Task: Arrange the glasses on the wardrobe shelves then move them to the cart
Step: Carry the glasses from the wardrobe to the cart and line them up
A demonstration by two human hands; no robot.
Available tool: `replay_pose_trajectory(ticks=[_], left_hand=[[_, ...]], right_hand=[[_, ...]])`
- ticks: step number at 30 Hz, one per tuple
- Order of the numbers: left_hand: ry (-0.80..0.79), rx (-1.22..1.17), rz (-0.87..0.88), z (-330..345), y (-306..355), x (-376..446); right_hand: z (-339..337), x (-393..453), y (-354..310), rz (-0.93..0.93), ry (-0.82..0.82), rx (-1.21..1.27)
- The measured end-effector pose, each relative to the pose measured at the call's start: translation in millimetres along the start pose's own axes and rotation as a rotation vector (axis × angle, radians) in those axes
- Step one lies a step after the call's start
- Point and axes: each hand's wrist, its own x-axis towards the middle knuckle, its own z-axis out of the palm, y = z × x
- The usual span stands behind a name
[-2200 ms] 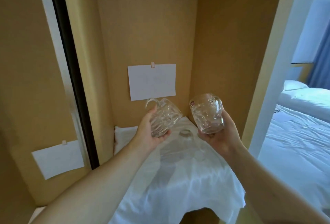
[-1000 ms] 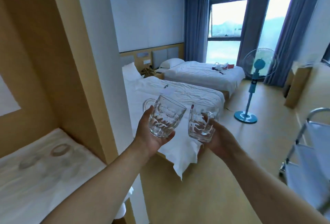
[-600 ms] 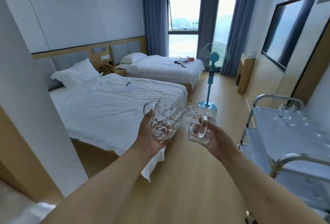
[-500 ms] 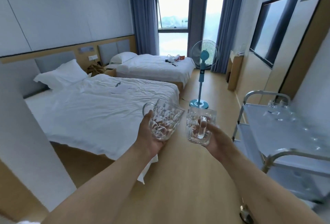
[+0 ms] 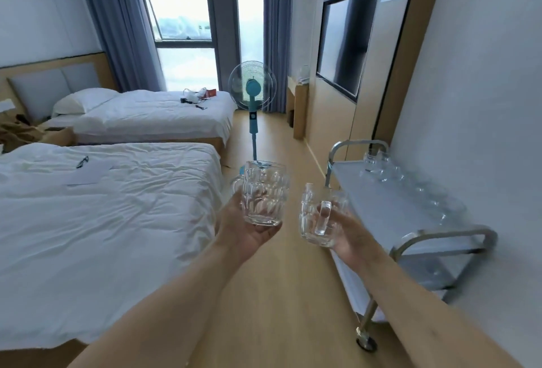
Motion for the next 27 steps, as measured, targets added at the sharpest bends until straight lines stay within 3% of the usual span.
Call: replay_pose_trajectory(ticks=[13,23,27], left_hand=[[-0.411,0.041,-0.191,6,53,126],[-0.478,0.049,-0.283,36,47,233],[-0.589,0.07,-0.326,61,42,293]], right_hand=[[-8,94,-5,-0.049,0.193,-0.076],[-76,181,-10,-0.077,0.326,-0.086],[-114,228,-21,-0.078,0.377,-0.059]])
